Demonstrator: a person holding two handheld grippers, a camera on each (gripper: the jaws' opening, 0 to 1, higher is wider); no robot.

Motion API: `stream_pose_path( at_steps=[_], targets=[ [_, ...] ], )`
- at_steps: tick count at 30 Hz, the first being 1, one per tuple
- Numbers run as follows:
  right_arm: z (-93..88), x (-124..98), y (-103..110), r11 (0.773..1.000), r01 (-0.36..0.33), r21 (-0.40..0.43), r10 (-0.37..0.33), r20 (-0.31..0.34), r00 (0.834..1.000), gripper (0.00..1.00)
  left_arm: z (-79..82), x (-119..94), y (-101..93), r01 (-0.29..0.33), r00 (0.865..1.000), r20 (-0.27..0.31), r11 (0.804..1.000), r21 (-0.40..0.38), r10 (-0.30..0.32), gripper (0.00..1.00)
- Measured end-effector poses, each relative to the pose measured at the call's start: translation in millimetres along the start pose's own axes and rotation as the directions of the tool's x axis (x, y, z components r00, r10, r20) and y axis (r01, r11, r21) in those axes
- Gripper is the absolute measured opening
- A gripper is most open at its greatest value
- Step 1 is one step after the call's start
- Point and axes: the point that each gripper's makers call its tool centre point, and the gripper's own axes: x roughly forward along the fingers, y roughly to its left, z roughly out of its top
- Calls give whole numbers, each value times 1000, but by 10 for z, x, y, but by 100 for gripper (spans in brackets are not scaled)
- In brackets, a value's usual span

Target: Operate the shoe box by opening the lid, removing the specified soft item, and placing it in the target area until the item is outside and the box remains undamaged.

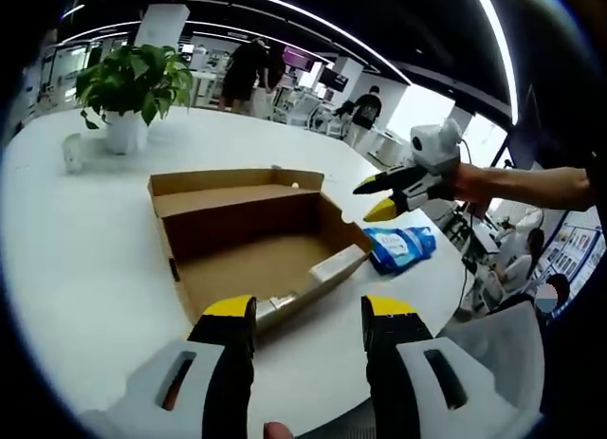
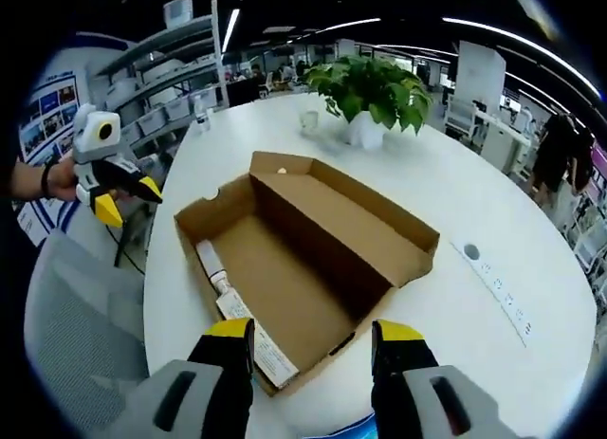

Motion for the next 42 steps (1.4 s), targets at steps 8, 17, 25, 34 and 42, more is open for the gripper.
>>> stream_pose_path(
  at_steps=[8,17,25,34,42],
  targets=[
    [23,107,47,999,-40,-24,39,-25,999,47,10,-28,45,-7,1000,8,1000,-9,7,45],
    [-14,239,120,996,-77,-46,74,-64,995,47,-18,-57,77,-15,1000,10,1000,-22,15,45],
    [-59,359,204,988,-119,-95,108,-115,987,48,-41,-55,93,-16,1000,13,999,-37,17,45],
    [-132,505,314,970,-190,-153,160,-186,969,49,-44,-49,113,-16,1000,12,999,-40,16,45],
    [-203,605,364,960,-220,-176,177,-229,957,50,-72,-53,142,-22,1000,10,999,-47,22,45]
  ],
)
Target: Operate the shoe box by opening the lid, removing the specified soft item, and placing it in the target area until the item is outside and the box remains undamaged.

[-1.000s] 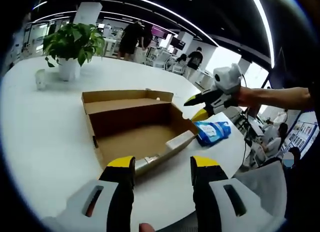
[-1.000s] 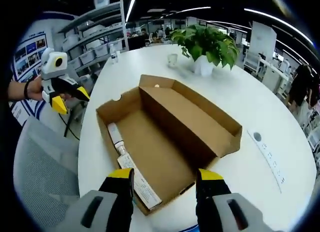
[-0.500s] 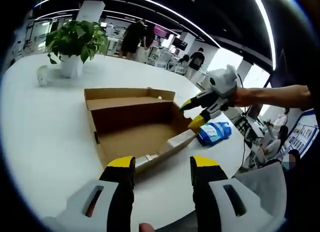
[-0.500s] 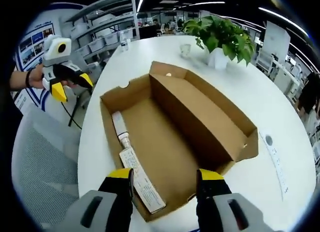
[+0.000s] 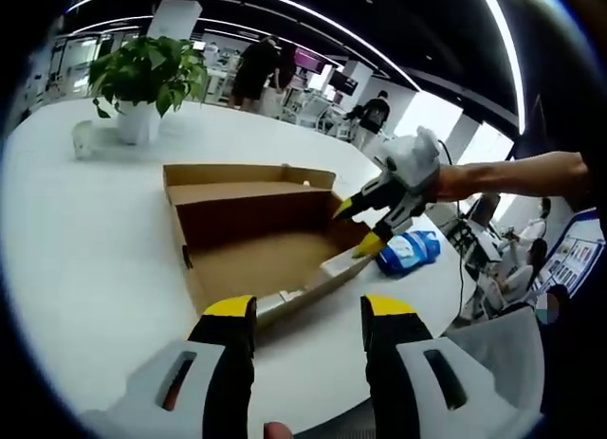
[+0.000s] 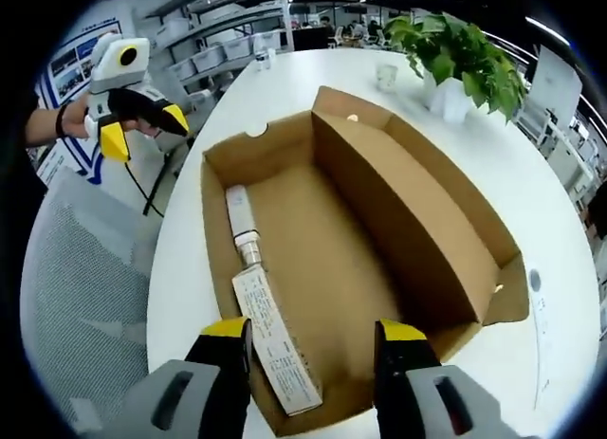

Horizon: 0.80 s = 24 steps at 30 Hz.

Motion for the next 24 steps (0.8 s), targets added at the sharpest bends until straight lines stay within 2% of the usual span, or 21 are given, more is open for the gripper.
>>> stream_pose_path(
  at_steps=[8,15,18,20,24],
  targets=[
    [14,88,40,1000,-19,-18,19,-17,1000,48,-11,30,0,5,1000,-3,1000,-8,-5,45],
    [-6,101,-77,1000,15,-9,-15,-12,1000,48,-25,52,10,8,1000,-6,1000,-12,-8,45],
    [-9,80,-188,997,64,31,-64,8,998,47,-37,50,16,6,1000,-6,1000,-18,-6,45],
    [-19,80,-214,997,66,37,-66,8,998,47,-43,49,11,8,1000,-7,1000,-18,-8,45],
    [-10,61,-198,998,68,0,-68,-5,998,44,-40,39,5,7,1000,-4,1000,-19,-7,45]
  ],
)
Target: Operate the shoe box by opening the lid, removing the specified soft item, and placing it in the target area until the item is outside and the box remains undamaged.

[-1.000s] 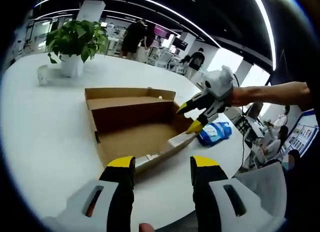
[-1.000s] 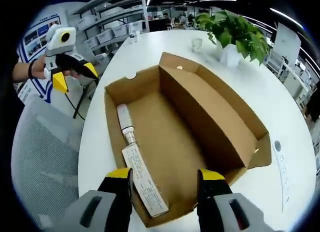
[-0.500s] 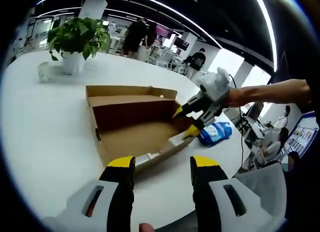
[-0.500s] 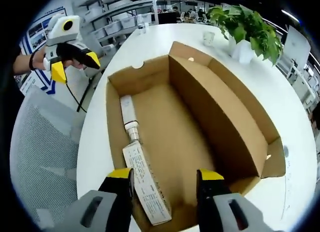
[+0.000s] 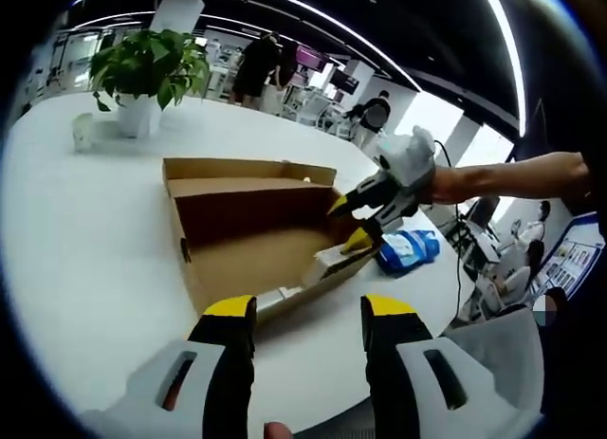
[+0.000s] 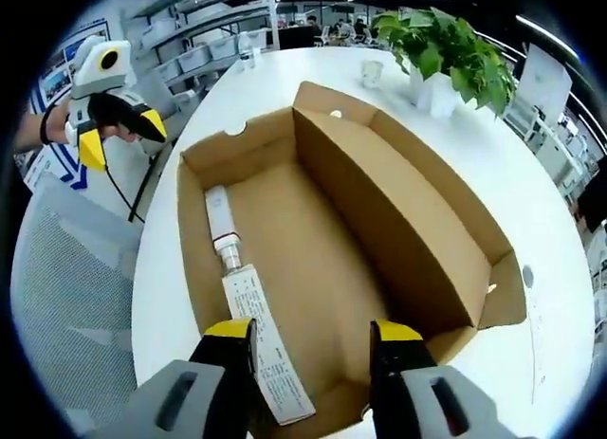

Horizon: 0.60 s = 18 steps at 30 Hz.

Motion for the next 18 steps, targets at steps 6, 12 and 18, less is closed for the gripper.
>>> stream_pose_path(
  at_steps=[6,12,18],
  targets=[
    [88,14,135,997,-67,-29,67,18,998,46,6,1,-10,2,1000,-1,1000,3,-2,45],
    [88,104,213,993,-68,-98,66,-23,998,44,6,11,-24,5,1000,0,1000,6,-5,45],
    [159,89,184,975,-31,-218,19,-58,998,46,17,8,-22,4,1000,6,1000,4,-5,45]
  ],
)
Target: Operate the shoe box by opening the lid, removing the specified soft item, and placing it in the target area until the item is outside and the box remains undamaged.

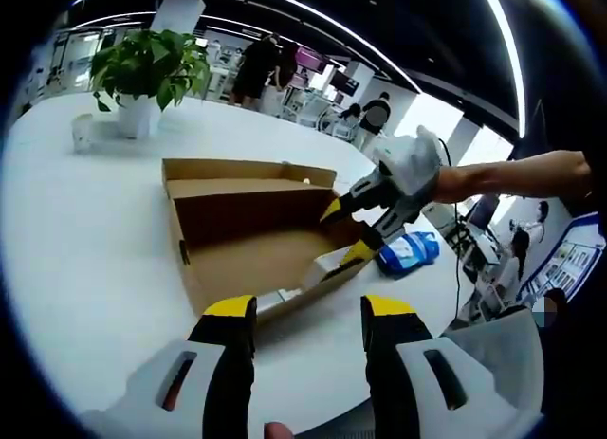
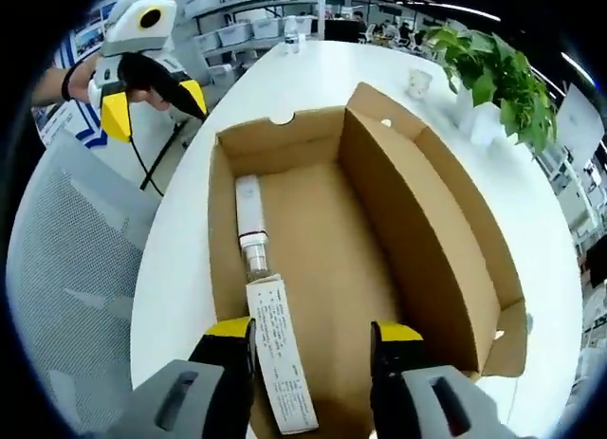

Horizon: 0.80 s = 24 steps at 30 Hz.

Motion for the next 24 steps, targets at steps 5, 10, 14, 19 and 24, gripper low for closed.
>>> stream_pose_path(
  at_steps=[5,10,14,19,24],
  targets=[
    [-14,6,-61,1000,15,20,-15,-8,1000,44,18,-27,22,-4,1000,10,1000,-5,4,45],
    [35,28,32,1000,-4,-7,4,-8,1000,43,-9,-38,27,-4,1000,7,1000,-8,5,45],
    [72,39,60,1000,-7,-16,7,-8,1000,43,-19,-38,5,1,1000,5,1000,-3,-1,45],
    [88,50,86,999,-16,-28,16,-12,1000,41,-7,-54,14,-1,1000,9,1000,-4,1,45],
    [-43,130,71,998,1,-62,-7,-90,996,36,-10,-62,6,-2,1000,8,1000,-1,2,45]
  ],
)
